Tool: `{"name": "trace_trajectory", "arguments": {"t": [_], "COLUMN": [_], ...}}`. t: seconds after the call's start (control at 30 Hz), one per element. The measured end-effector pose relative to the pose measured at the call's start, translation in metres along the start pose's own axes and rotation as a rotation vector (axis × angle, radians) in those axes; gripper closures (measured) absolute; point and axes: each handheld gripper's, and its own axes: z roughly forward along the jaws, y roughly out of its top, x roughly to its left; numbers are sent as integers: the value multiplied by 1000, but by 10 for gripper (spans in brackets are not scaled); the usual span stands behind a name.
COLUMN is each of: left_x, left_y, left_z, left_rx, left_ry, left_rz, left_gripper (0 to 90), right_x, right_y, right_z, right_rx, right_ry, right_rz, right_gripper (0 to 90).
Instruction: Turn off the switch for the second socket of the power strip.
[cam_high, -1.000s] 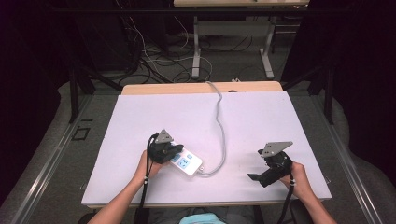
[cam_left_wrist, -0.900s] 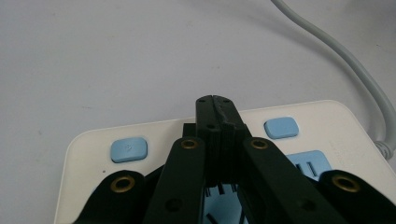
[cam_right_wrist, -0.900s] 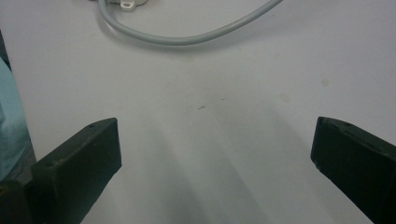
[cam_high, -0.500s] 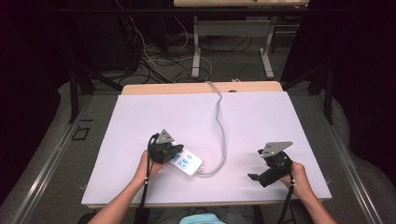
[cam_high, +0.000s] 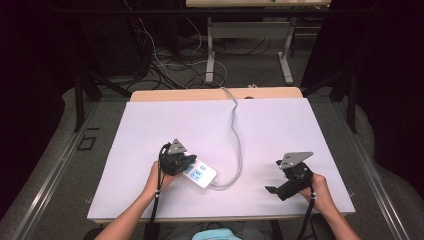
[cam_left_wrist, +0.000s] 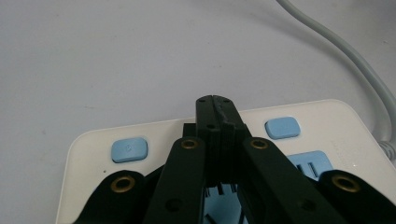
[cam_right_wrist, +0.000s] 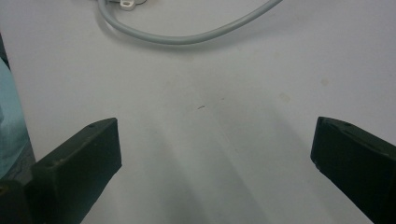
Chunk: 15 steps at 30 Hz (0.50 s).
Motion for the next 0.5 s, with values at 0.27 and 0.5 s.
{"name": "trace_trajectory", "arguments": {"t": [0.27,0.5], "left_x": [0,-1], "left_y": [0,0], "left_z": [0,1], "left_rx": [1,-5], "left_ry": [-3,3], "left_rz": [-13,-13], "left_gripper": [900,900], "right_x": [0,0], "right_y": [0,0], "right_z": [0,0], "right_rx": [0,12], "right_ry": [0,10], "right_rz": [2,3], "right_gripper": [13,14]}}
